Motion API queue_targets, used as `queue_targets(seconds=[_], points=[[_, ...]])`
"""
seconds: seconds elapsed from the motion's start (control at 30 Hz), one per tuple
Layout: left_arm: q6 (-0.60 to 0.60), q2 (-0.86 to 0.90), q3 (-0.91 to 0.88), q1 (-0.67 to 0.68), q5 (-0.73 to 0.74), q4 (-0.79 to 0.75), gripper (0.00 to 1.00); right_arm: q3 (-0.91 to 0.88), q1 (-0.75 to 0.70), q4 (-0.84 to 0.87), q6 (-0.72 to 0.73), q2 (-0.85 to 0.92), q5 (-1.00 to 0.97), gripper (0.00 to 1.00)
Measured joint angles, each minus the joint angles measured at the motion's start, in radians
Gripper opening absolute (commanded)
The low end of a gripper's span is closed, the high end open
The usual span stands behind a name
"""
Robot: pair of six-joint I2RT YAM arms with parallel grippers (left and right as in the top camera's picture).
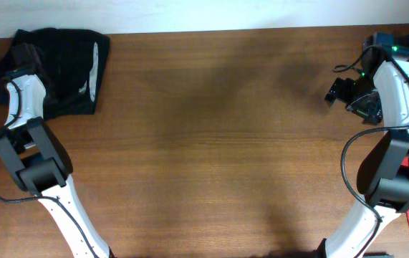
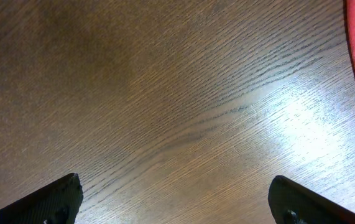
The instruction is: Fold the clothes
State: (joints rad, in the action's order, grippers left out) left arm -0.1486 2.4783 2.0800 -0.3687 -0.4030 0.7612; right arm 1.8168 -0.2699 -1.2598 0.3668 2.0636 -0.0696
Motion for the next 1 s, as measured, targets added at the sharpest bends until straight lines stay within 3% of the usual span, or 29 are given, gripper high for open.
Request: queue_targets(seconds=[0.07, 0.23, 0.33, 0.4, 0.53, 0.6, 0.7, 0.8, 0.87, 0.93, 1.0], points=[[-0.001, -0.014, 0.000, 0.008, -0.100, 0.021, 0.99, 0.000, 0.000, 0.000, 0.000, 0.000, 0.000, 0.99], [0.040, -0.153, -0.002, 0.119, -0.126, 0.121, 0.99, 0.000, 0.000, 0.000, -0.001, 0.000, 0.000, 0.99], [0.116, -0.294, -0.002, 0.203, 0.068, 0.187, 0.99, 0.000, 0.000, 0.000, 0.000, 0.000, 0.000, 0.99], [0.186, -0.439, -0.002, 0.223, 0.224, 0.335, 0.99, 0.000, 0.000, 0.001, 0.000, 0.000, 0.000, 0.99], [0.262, -0.603, -0.002, 0.229, 0.432, 0.611, 0.99, 0.000, 0.000, 0.000, 0.000, 0.000, 0.000, 0.99], [0.270, -0.669, -0.025, 0.252, 0.476, 0.646, 0.99, 0.000, 0.000, 0.000, 0.000, 0.000, 0.000, 0.99], [0.274, -0.917, -0.155, 0.306, 0.497, 0.614, 0.99, 0.000, 0.000, 0.001, 0.000, 0.000, 0.000, 0.99], [0.293, -1.272, -0.488, 0.430, 0.512, 0.482, 0.99, 0.001, 0.000, -0.002, 0.000, 0.000, 0.000, 0.99], [0.379, -1.413, -0.713, 0.485, 0.517, 0.410, 0.99, 0.003, 0.000, 0.003, 0.000, 0.000, 0.000, 0.99], [0.457, -1.514, -0.862, 0.513, 0.519, 0.466, 0.99, 0.004, 0.000, 0.002, 0.000, 0.000, 0.000, 0.99], [0.491, -1.561, -0.872, 0.513, 0.519, 0.529, 0.99, 0.004, 0.000, 0.001, 0.000, 0.000, 0.000, 0.99]])
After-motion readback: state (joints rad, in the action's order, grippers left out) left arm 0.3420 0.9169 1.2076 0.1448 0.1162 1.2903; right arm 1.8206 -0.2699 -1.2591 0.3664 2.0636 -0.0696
